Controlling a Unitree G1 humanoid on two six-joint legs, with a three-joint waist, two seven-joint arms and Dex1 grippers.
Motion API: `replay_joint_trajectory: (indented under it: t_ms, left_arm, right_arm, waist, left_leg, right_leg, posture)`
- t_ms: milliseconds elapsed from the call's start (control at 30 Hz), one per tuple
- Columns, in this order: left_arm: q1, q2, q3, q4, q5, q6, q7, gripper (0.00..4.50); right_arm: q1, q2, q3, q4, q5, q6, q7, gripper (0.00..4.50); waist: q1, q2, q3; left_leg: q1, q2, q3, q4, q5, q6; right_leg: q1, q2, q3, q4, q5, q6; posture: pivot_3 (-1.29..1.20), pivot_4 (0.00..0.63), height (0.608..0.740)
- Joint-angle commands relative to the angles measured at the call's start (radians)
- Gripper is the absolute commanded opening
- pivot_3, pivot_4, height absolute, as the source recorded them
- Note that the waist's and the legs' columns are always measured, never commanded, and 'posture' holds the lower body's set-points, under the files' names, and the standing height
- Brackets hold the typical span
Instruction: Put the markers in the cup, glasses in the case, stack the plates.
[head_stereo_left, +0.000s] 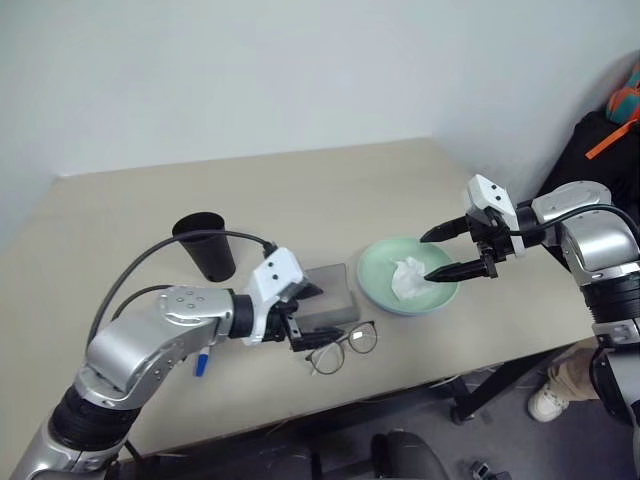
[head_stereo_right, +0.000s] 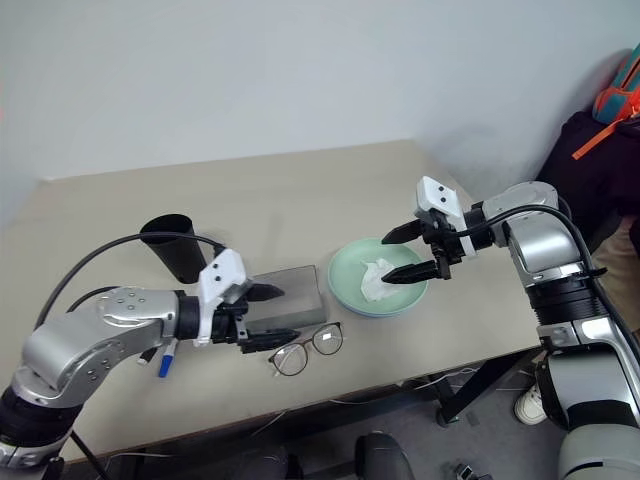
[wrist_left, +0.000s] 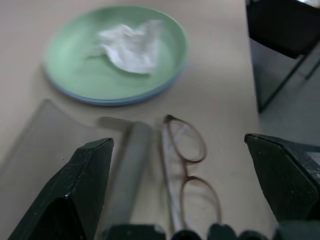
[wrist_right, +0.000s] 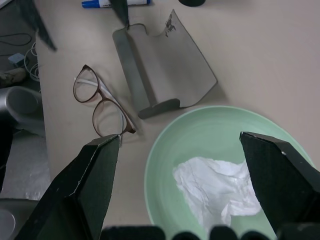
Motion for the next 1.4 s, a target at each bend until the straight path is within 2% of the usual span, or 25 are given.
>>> replay_joint_trajectory:
  t_ms: [33,267,400,900,1033,1333,1367,1400]
  left_arm:
    - [-0.041,-0.001,-0.045,-0.017,0.048,0.013,0.014,4.5]
    - [-0.064,0.017,-0.198,-0.008,0.175,-0.017,-0.005,4.5]
    - [-0.082,-0.007,-0.266,0.036,0.248,-0.062,-0.019,4.5]
    - [-0.108,-0.102,-0.327,0.139,0.372,-0.124,-0.056,4.5]
    - [-0.111,-0.132,-0.343,0.165,0.4,-0.128,-0.052,3.63]
    - [-0.113,-0.174,-0.356,0.21,0.44,-0.121,-0.061,0.47]
    - [-0.113,-0.173,-0.357,0.209,0.437,-0.118,-0.069,0.23]
    - [-0.113,-0.173,-0.358,0.209,0.435,-0.117,-0.075,0.23]
  right_arm:
    - [-0.005,-0.002,-0.018,-0.04,0.013,0.003,-0.011,4.14]
    - [0.011,-0.002,-0.023,-0.065,0.021,0.015,-0.025,4.14]
    - [0.014,0.005,-0.024,-0.067,0.02,0.016,-0.034,4.14]
    - [0.025,0.009,-0.024,-0.077,0.021,0.016,-0.04,4.14]
    - [0.036,-0.003,-0.016,-0.086,0.013,0.001,-0.027,4.18]
    - [0.033,-0.006,-0.017,-0.089,0.015,-0.003,-0.022,4.18]
    - [0.032,-0.006,-0.017,-0.088,0.014,-0.005,-0.022,4.18]
    - [0.031,-0.006,-0.017,-0.088,0.013,-0.006,-0.023,4.18]
  waist:
    - [0.001,0.0,0.0]
    - [0.001,0.0,0.0]
    - [0.002,0.0,0.0]
    - [0.001,0.0,0.0]
    - [0.002,0.0,0.0]
    - [0.002,-0.001,0.0]
    - [0.002,-0.001,0.0]
    - [0.002,-0.001,0.0]
  left_leg:
    - [0.0,0.0,0.0,0.0,0.0,0.0]
    - [0.0,-0.001,0.0,0.0,0.0,0.0]
    - [0.0,-0.001,0.001,0.0,0.0,0.0]
    - [0.0,-0.002,0.0,0.0,0.001,0.002]
    - [0.0,-0.001,0.0,0.0,0.001,0.002]
    - [0.0,-0.001,0.0,0.0,0.001,0.002]
    - [0.001,-0.001,0.0,0.0,0.001,0.002]
    - [0.002,-0.001,0.0,0.0,0.001,0.002]
  right_leg:
    - [0.0,0.0,0.0,0.0,0.0,0.0]
    - [0.0,0.002,0.005,0.0,-0.001,-0.001]
    - [0.0,0.003,0.007,0.0,-0.001,-0.001]
    - [0.0,0.006,0.013,0.0,-0.001,-0.001]
    - [0.0,0.009,0.017,0.0,-0.001,-0.001]
    - [0.0,0.01,0.019,0.0,-0.001,-0.001]
    - [0.0,0.01,0.019,0.0,-0.001,-0.001]
    - [0.002,0.01,0.019,0.0,-0.001,-0.001]
  posture:
    - [0.0,0.0,0.738]
    - [0.0,0.0,0.738]
    - [0.0,0.0,0.738]
    - [0.0,0.0,0.738]
    - [0.0,0.0,0.738]
    - [0.0,0.0,0.738]
    - [0.0,0.0,0.738]
    - [0.0,0.0,0.738]
